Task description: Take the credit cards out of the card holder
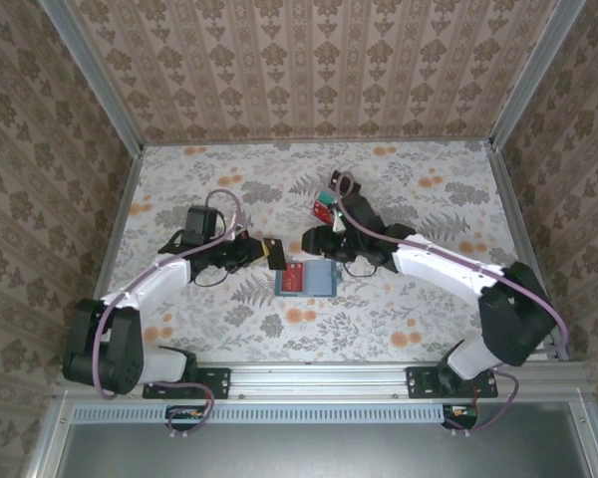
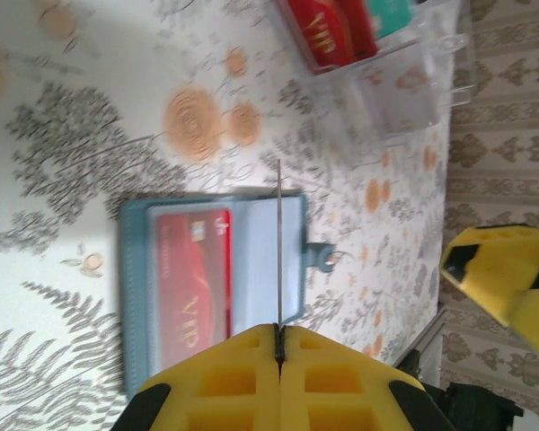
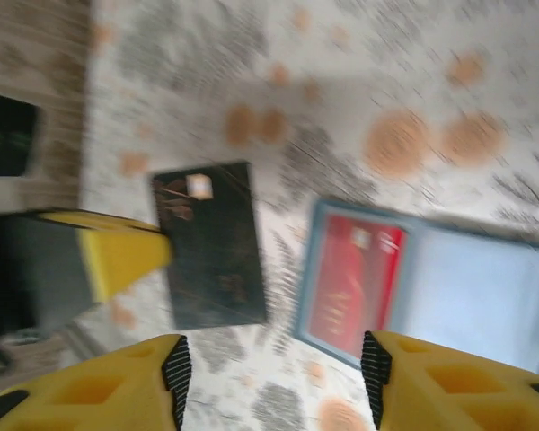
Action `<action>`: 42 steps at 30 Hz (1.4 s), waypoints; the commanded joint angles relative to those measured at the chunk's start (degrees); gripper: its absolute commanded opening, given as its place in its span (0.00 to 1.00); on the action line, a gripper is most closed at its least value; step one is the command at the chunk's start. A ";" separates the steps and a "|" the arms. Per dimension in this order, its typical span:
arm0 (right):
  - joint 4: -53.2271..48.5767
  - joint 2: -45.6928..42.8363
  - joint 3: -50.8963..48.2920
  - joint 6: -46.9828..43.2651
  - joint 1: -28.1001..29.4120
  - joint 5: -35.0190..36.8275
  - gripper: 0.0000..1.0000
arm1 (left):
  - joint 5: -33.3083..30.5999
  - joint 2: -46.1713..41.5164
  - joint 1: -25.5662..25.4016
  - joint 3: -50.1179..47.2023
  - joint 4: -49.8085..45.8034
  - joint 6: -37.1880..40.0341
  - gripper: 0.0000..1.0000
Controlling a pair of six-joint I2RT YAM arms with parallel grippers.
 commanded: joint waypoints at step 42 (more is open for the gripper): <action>38.93 0.93 -6.99 24.73 -8.28 -17.66 0.00 | 3.09 1.31 -4.23 2.18 36.87 -28.99 0.00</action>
